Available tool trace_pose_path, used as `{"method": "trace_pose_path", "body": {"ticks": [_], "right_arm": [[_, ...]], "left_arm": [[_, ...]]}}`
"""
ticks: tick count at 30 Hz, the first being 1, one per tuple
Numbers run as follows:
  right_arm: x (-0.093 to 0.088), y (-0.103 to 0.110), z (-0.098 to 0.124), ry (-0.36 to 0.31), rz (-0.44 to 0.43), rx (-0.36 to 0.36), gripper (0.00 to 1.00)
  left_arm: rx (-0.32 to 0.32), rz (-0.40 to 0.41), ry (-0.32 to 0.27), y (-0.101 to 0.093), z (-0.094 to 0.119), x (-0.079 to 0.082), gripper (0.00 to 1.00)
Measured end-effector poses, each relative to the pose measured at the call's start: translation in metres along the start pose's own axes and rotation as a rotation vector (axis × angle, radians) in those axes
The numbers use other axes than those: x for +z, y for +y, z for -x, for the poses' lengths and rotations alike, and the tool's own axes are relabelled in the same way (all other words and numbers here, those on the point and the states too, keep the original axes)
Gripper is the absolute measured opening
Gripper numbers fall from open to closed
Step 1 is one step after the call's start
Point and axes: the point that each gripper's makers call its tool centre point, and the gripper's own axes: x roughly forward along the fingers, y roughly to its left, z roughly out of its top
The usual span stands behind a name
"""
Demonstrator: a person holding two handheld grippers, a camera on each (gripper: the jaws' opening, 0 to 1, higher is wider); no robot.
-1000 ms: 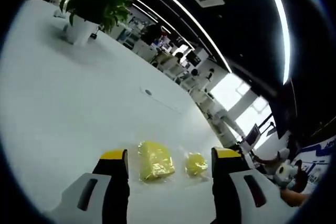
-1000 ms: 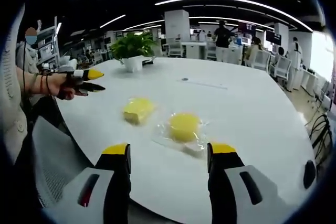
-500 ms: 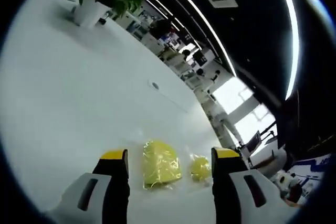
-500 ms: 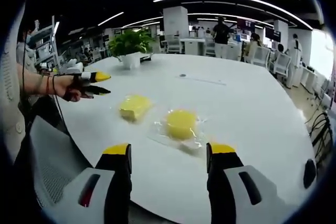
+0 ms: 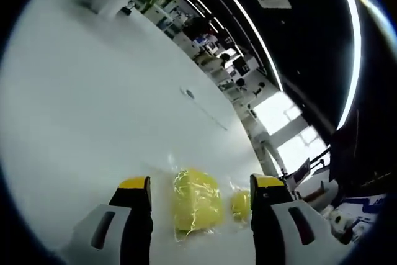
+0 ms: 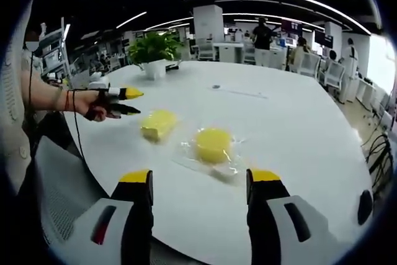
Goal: Compare the silicone blocks by pressing each to a similar depth, holding the contact briefly, and releasing to observe deformation and rebound differences across the visible hardness samples.
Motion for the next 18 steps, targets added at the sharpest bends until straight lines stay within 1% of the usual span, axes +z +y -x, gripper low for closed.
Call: {"method": "trace_pose_path", "body": {"ticks": [6, 13, 18], "right_arm": [[-0.003, -0.004, 0.003, 0.021, 0.006, -0.011, 0.56], [-0.011, -0.011, 0.008, 0.040, 0.002, -0.031, 0.55], [-0.016, -0.016, 0.009, 0.056, 0.003, -0.040, 0.54]], "left_arm": [[-0.004, 0.030, 0.015, 0.005, -0.017, -0.003, 0.64], [0.000, 0.098, -0.007, 0.012, -0.029, -0.001, 0.63], [-0.009, 0.120, -0.007, 0.013, -0.040, -0.001, 0.58]]}}
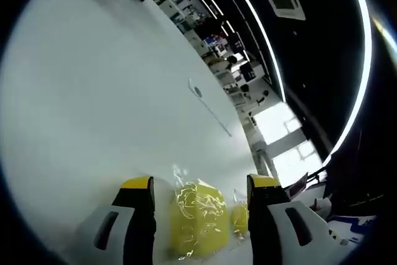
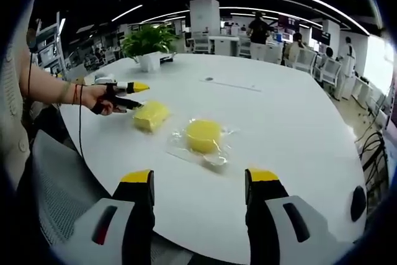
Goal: Compare the silicone blocks by pressing each to a similar depth, holding the contact briefly, and releasing to observe deformation and rebound differences across the visible hardness samples.
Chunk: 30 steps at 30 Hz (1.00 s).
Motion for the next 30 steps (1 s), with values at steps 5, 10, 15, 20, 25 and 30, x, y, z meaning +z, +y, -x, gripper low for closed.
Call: {"method": "trace_pose_path", "body": {"ticks": [5, 10, 15, 20, 25, 30], "right_arm": [[-0.002, -0.004, -0.001, 0.007, -0.001, -0.005, 0.54], [-0.004, -0.008, -0.001, 0.015, -0.004, -0.015, 0.53], [-0.006, -0.011, -0.001, 0.019, -0.009, -0.021, 0.53], [-0.009, -0.012, -0.002, 0.031, -0.008, -0.023, 0.52], [-0.010, -0.013, -0.003, 0.034, -0.006, -0.024, 0.52], [-0.009, -0.014, -0.004, 0.036, -0.005, -0.025, 0.51]], "left_arm": [[-0.004, 0.023, 0.017, 0.005, -0.010, -0.005, 0.51], [-0.001, 0.065, 0.011, 0.009, -0.016, -0.006, 0.37], [0.003, 0.055, 0.016, 0.011, -0.015, -0.009, 0.19], [-0.001, 0.089, 0.000, 0.015, -0.016, -0.008, 0.12], [-0.014, 0.091, -0.005, 0.012, -0.016, -0.009, 0.09], [-0.024, 0.088, -0.013, 0.011, -0.016, -0.009, 0.05]]}}
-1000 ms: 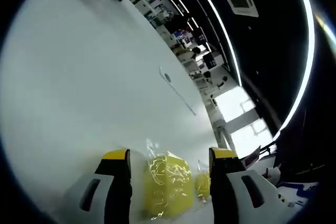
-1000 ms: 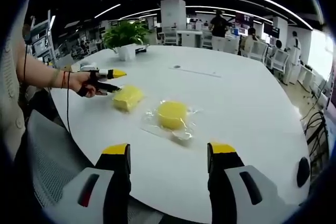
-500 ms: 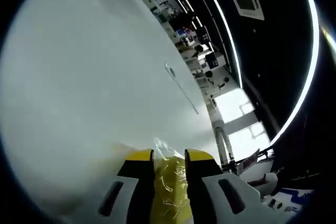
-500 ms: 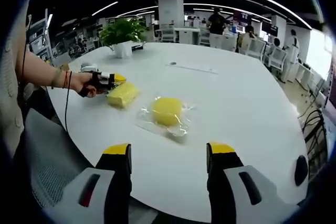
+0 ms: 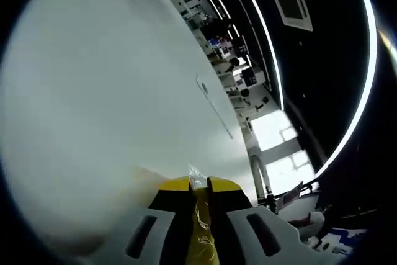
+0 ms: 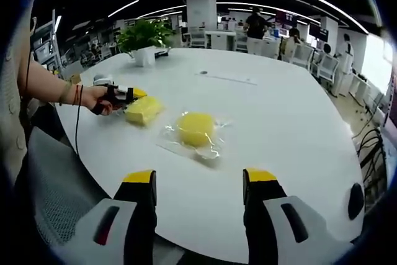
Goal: Compare the silicone blocks by pressing each to a similar depth, holding the contact briefly, and releasing to observe deformation and rebound differences across the visible hardness samples.
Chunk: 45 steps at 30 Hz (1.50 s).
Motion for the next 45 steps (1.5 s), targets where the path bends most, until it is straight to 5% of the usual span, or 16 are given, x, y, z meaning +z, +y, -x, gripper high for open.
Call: {"method": "trace_pose_path", "body": {"ticks": [19, 45], "right_arm": [[0.003, -0.002, -0.003, -0.005, 0.012, 0.005, 0.50], [0.009, 0.003, 0.005, -0.046, 0.032, 0.023, 0.48]], "left_arm": [[0.027, -0.019, -0.020, 0.002, 0.002, 0.006, 0.00], [-0.095, -0.121, -0.007, -0.058, 0.017, -0.003, 0.00]]}}
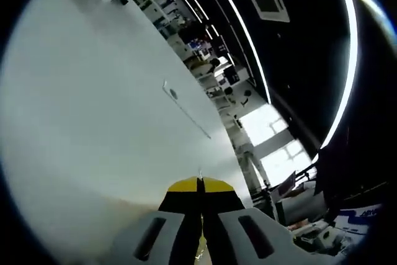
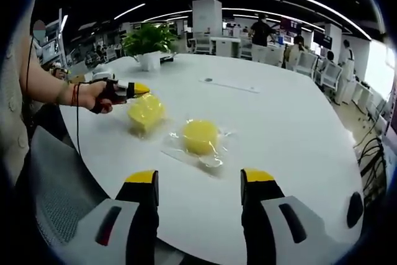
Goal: Compare the silicone blocks by pressing each to a similar depth, holding the contact briefly, and releasing to observe deformation and rebound differences across the visible hardness samples.
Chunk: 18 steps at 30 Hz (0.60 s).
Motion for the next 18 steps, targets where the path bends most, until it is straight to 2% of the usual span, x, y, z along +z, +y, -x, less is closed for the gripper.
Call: {"method": "trace_pose_path", "body": {"ticks": [2, 3, 4, 9, 18], "right_arm": [[0.000, 0.001, 0.001, -0.005, 0.002, 0.001, 0.48], [0.001, 0.001, 0.001, -0.007, 0.002, 0.001, 0.48], [0.001, 0.002, 0.002, -0.010, 0.002, 0.002, 0.48], [0.004, 0.004, 0.003, -0.026, 0.008, 0.006, 0.48], [0.011, 0.011, 0.008, -0.061, 0.015, 0.014, 0.49]], "left_arm": [[0.004, -0.026, 0.002, -0.005, 0.002, -0.002, 0.00], [-0.020, 0.002, 0.007, -0.009, 0.003, -0.003, 0.00], [-0.008, -0.012, 0.000, -0.009, 0.004, -0.002, 0.00], [-0.026, -0.012, 0.004, -0.020, 0.009, -0.003, 0.00], [-0.040, -0.037, -0.012, -0.037, 0.025, 0.002, 0.00]]}}
